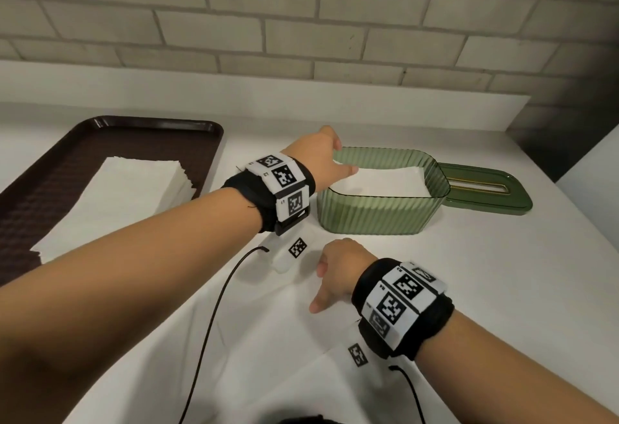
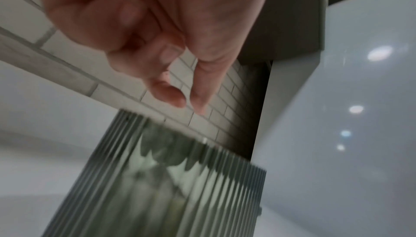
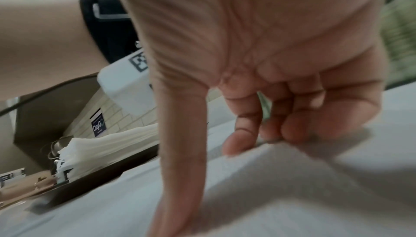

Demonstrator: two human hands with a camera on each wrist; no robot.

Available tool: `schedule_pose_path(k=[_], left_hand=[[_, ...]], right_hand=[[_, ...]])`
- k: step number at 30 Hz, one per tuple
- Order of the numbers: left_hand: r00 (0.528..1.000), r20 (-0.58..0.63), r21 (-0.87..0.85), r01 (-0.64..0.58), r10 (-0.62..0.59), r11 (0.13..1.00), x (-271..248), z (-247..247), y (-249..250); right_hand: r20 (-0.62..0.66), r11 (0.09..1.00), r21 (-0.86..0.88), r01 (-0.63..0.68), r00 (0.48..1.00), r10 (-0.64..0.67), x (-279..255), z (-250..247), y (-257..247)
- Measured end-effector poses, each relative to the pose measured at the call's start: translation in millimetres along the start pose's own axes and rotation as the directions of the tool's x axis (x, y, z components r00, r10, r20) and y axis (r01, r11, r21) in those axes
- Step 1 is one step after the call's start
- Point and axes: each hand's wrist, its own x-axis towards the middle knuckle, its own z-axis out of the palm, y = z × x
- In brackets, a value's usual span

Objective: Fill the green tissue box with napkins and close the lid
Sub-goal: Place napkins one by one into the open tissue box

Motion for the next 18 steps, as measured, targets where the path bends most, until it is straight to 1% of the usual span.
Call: schedule_pose_path(k=[3,7,12,18], left_hand=[[0.999,-0.040,-0.105,-0.025,0.021,0.994,-10.0,-15.8,-5.3],[0.996,-0.092,-0.219,-0.027,0.007,0.975,-35.3,-36.8,-16.5],[0.992,-0.095,-0.373,0.046,-0.087,0.927,-74.5,-49.8,-46.1],[0.968,-0.136,-0.522,0.111,-0.211,0.846,-118.8,-45.7,-74.6]], right_hand=[[-0.017,1.000,0.025,-0.019,1.000,0.019,-1.8,2.3,0.9],[-0.009,0.992,0.122,0.020,1.000,-0.019,-4.1,7.1,4.6],[-0.051,0.950,0.237,0.203,0.979,-0.197,-4.6,12.5,29.5],[-0.045,0.832,0.430,0.350,0.929,-0.368,-13.5,1.3,65.8]])
